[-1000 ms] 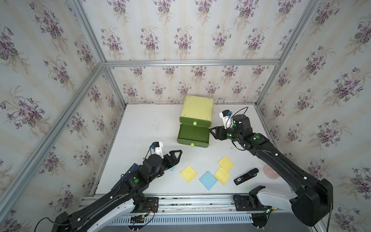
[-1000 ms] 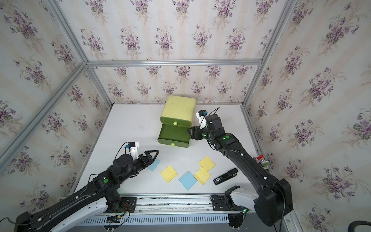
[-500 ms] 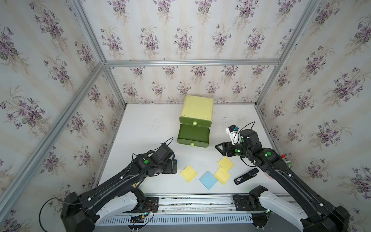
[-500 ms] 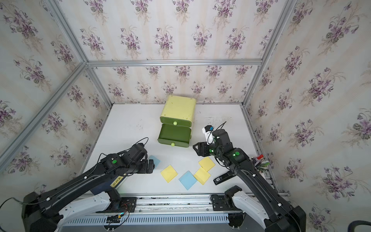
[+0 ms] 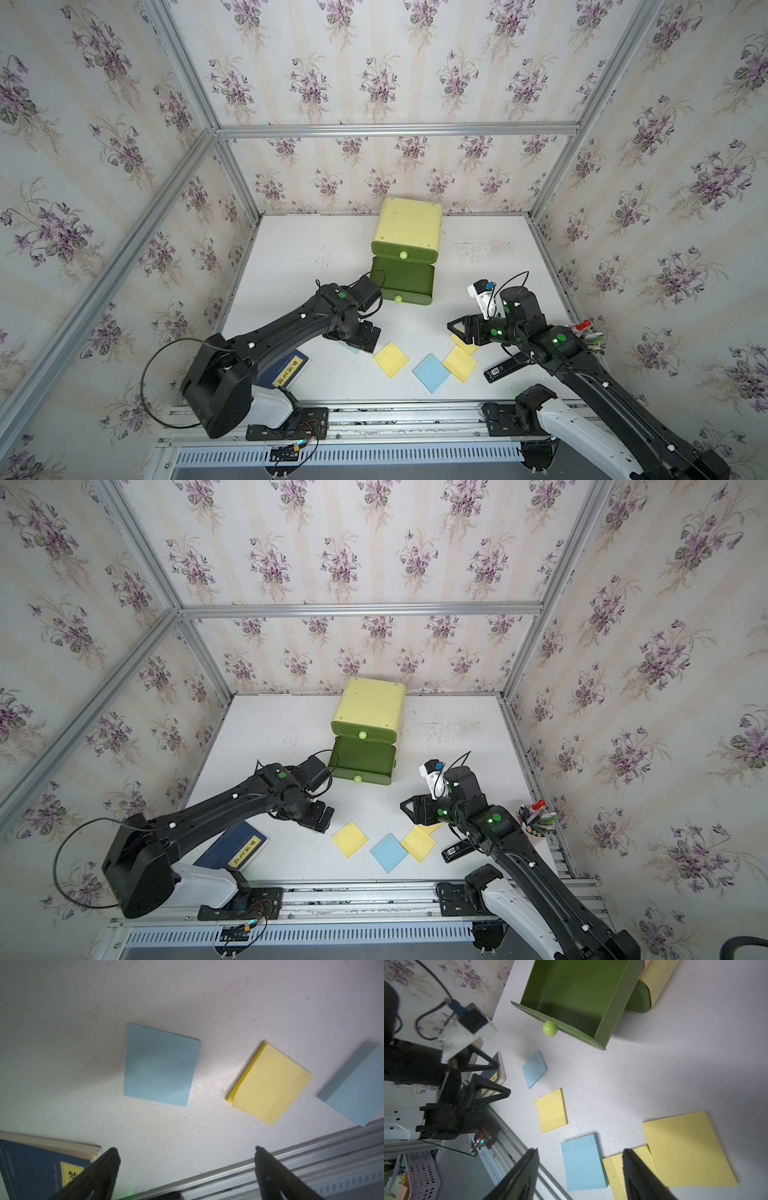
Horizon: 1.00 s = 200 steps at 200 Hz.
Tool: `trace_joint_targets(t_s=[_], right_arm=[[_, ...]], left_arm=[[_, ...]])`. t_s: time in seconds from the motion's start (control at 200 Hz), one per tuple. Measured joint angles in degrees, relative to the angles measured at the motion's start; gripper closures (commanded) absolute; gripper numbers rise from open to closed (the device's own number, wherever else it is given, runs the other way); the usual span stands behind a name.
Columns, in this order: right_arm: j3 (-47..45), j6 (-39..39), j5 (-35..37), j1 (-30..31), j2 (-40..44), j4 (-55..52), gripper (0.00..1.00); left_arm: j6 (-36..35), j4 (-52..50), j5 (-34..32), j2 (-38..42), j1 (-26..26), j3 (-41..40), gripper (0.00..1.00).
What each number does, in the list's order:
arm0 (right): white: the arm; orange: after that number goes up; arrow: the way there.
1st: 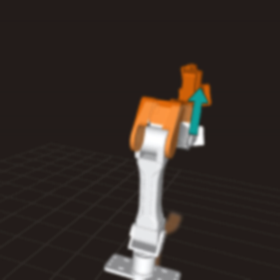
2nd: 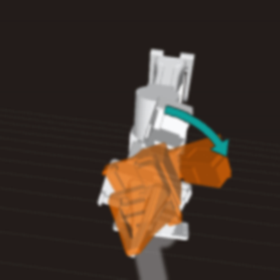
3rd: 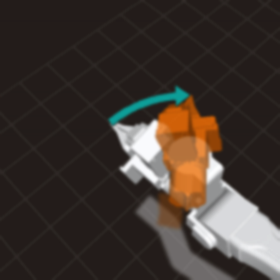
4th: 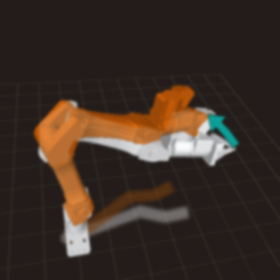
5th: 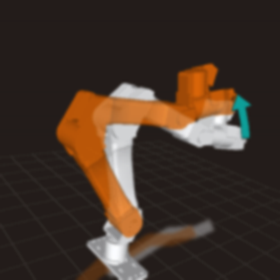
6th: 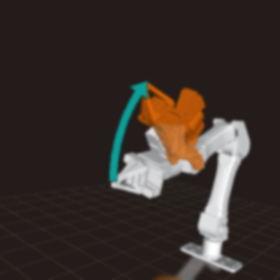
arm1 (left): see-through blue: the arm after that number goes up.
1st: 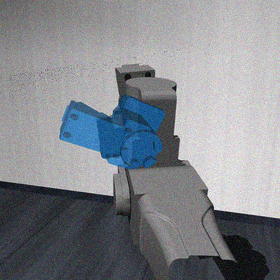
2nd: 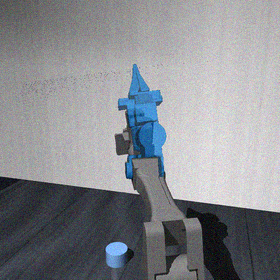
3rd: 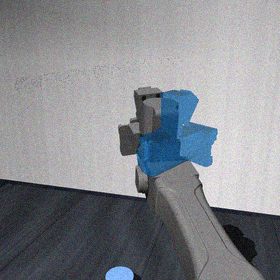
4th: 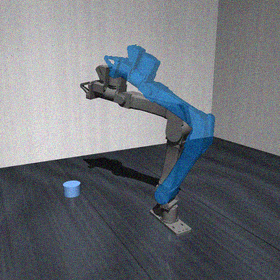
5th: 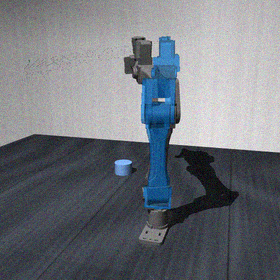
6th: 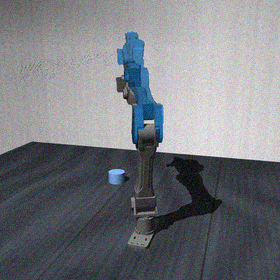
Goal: Please put the sticky notes in the drawer by color
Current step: Pick up the sticky notes from the center of the board.
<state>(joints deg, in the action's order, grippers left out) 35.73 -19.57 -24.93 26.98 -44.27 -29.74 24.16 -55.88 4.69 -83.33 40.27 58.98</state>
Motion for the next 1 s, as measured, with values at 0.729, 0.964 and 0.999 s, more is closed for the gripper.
trace_joint_targets(t_s=[0.729,0.964,0.999], right_arm=[[-3.0,-4.0,-2.7,1.2,2.5,2.9,0.34],[-3.0,-4.1,-2.7,1.2,2.9,2.9,0.35],[-3.0,-4.1,-2.7,1.2,3.0,2.9,0.35]], left_arm=[[-8.6,7.0,2.6,-9.8,-6.0,-2.0,0.0],[-8.8,8.8,0.5,-11.8,-6.6,-3.0,0.0],[-8.8,9.0,0.2,-12.2,-6.7,-3.0,0.0]])
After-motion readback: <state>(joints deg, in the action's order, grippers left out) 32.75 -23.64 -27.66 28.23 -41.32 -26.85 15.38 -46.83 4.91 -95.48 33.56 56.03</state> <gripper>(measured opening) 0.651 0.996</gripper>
